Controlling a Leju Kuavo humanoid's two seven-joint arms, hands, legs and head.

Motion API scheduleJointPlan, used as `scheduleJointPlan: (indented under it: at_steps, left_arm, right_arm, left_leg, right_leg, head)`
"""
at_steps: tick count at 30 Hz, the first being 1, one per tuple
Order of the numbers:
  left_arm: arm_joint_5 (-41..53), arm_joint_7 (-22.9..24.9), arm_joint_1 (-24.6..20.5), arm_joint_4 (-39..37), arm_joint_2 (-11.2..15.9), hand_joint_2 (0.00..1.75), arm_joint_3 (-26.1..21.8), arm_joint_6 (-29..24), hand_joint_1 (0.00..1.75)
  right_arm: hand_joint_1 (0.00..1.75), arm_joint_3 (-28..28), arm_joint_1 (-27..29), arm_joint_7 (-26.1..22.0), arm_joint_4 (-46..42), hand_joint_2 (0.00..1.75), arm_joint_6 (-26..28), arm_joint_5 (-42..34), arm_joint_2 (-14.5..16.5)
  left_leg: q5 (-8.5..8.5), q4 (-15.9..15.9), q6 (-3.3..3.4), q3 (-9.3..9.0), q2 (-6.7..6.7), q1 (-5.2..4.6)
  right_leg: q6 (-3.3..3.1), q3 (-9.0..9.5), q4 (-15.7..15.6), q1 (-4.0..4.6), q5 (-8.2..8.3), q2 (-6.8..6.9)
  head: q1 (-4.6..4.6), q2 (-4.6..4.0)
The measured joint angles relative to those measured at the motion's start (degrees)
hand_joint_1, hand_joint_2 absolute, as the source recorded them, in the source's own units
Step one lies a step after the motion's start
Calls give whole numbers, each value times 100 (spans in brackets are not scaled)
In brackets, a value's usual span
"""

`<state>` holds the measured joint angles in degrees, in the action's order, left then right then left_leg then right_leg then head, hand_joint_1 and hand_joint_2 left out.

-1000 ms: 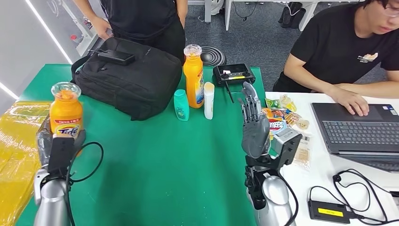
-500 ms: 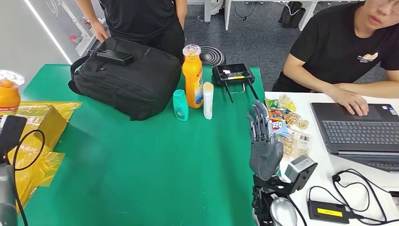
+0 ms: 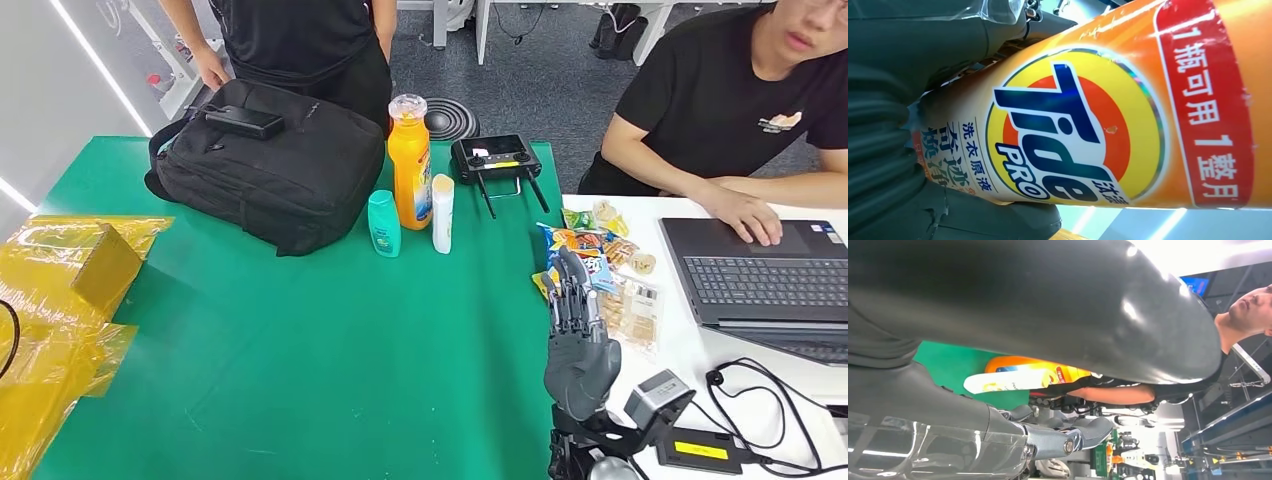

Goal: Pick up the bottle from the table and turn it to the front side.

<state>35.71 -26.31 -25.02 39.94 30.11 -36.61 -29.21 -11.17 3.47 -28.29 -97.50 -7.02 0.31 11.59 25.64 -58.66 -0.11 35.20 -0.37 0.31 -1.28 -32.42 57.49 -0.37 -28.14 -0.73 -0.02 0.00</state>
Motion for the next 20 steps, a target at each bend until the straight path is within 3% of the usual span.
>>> scheduleJointPlan:
  at_steps: [12, 20]
  left_arm:
    - [274, -55, -18, -315, -15, 175, 24, 173, 175]
    - [812, -125, -190, -378, -150, 175, 474, 210, 175]
  right_arm:
    - [0, -3, -54, 4, 57, 0, -2, -10, -70]
    - [0, -53, -225, 1, 205, 0, 4, -128, -114]
  left_leg:
    - [0, 0, -1, 0, 0, -3]
    - [-2, -2, -1, -1, -2, -3]
  right_leg:
    - [-3, -2, 0, 1, 1, 1]
    - [-4, -5, 0, 0, 3, 3]
  head:
    - [0, 0]
    - [-1, 0]
